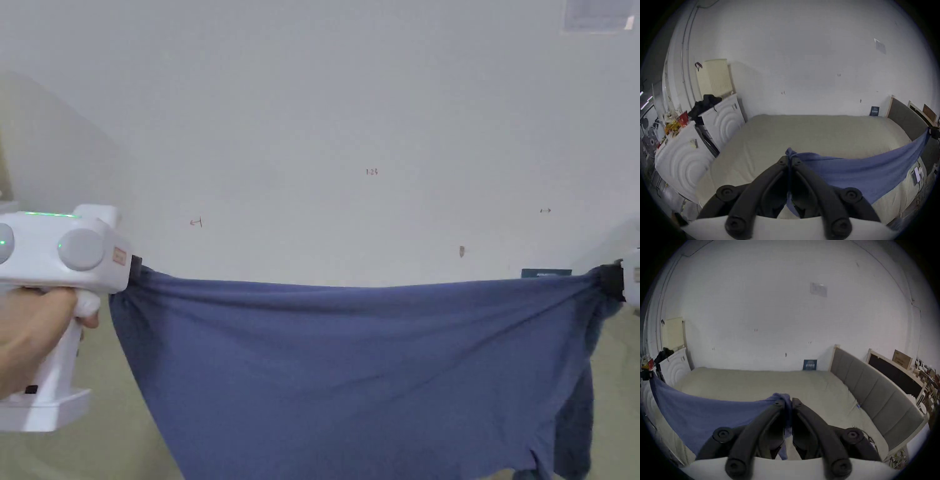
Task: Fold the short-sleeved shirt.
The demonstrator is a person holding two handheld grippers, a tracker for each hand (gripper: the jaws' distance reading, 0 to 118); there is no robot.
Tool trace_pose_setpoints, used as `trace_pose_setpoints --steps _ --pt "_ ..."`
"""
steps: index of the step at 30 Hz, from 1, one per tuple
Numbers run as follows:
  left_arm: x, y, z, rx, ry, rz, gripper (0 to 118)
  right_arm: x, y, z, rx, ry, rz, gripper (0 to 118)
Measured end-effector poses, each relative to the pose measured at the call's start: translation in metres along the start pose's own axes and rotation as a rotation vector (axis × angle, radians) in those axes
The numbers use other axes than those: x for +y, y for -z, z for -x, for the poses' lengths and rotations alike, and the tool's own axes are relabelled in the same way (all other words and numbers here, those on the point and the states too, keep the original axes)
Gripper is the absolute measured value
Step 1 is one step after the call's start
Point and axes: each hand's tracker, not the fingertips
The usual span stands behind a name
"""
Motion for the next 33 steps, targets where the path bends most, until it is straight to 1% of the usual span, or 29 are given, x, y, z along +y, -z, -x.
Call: trace_pose_setpoints --steps 8,11,12,15,16,18,20,23,24,27,28,30,32,33 --pt "0.077 0.04 -0.028 0.031 -0.048 -0.073 2 0.073 0.052 0.004 -0.076 0.007 -0.059 7" --pt "0.099 0.07 -0.047 0.098 0.016 -0.05 2 0.092 0.086 0.008 -0.104 -0.006 -0.064 7" --pt "0.106 0.08 -0.052 0.09 0.005 -0.054 2 0.098 0.098 0.011 -0.113 -0.016 -0.06 7" --pt "0.122 0.119 -0.063 0.116 0.007 -0.079 2 0.108 0.129 0.021 -0.123 -0.015 -0.064 7" --pt "0.124 0.132 -0.067 0.126 0.018 -0.079 2 0.108 0.14 0.025 -0.14 -0.027 -0.065 7" --pt "0.125 0.157 -0.073 0.13 0.035 -0.078 2 0.107 0.16 0.031 -0.153 -0.026 -0.064 7" --pt "0.12 0.181 -0.077 0.145 0.029 -0.071 2 0.099 0.181 0.036 -0.153 -0.023 -0.055 7" --pt "0.1 0.218 -0.084 0.162 0.004 -0.046 2 0.08 0.21 0.046 -0.151 -0.045 -0.041 7" --pt "0.091 0.233 -0.087 0.158 0.019 0.0 2 0.069 0.221 0.049 -0.154 -0.054 -0.032 7" --pt "0.056 0.266 -0.093 0.156 0.057 0.035 2 0.032 0.249 0.053 -0.172 -0.091 0.038 7" --pt "0.042 0.278 -0.094 0.151 0.046 0.043 2 0.016 0.256 0.054 -0.169 -0.081 0.034 7" --pt "0.016 0.295 -0.098 0.151 0.04 0.083 2 -0.013 0.272 0.054 -0.156 -0.09 0.081 7" --pt "-0.009 0.309 -0.104 0.145 0.06 0.097 2 -0.041 0.283 0.055 -0.165 -0.09 0.104 7" --pt "-0.021 0.312 -0.107 0.146 0.083 0.111 2 -0.055 0.286 0.054 -0.153 -0.08 0.114 7"
